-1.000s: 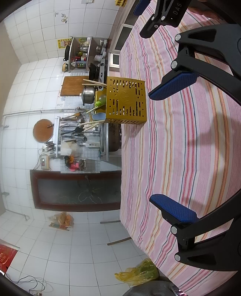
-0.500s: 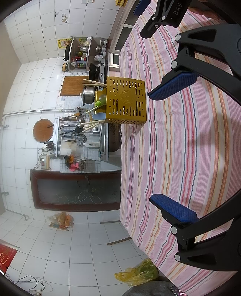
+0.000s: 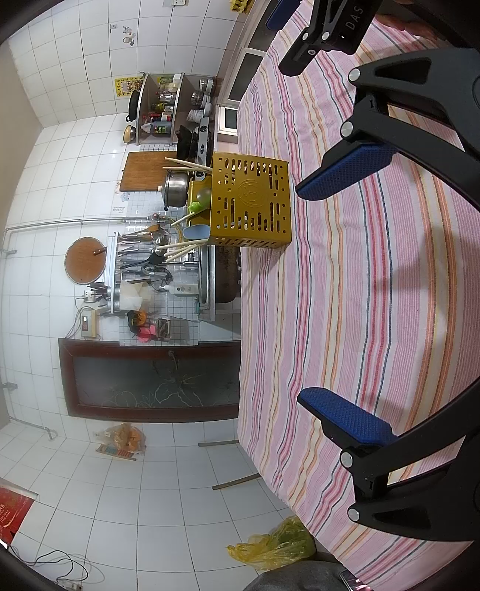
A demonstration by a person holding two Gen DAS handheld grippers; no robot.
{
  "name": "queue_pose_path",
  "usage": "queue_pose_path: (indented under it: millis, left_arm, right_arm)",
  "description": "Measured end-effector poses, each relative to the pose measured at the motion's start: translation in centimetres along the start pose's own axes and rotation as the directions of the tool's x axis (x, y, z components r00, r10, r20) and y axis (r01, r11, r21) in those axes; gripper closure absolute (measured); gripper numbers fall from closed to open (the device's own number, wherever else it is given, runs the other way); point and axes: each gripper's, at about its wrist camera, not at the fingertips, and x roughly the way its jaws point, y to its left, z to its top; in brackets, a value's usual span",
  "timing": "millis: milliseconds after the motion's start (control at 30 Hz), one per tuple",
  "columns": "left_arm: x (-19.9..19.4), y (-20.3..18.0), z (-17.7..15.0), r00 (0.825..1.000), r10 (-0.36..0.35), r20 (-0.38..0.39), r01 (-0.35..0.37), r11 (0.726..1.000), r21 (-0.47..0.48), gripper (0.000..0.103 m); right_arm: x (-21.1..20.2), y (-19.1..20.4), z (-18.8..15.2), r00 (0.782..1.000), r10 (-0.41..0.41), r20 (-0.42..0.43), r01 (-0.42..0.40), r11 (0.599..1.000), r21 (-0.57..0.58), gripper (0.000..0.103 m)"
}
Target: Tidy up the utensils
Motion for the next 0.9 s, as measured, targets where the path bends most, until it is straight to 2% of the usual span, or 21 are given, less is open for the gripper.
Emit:
queue_pose_path:
  millis: [900]
  left_arm:
    - [0.1,-0.2,-0.17,1.0,0.002,-0.005,-0.002,1.0,-0.001,0.005]
  right_arm:
    - [-0.02,-0.06,-0.01,1.0,0.0,0.0,0.0,1.0,-0.001,0.004]
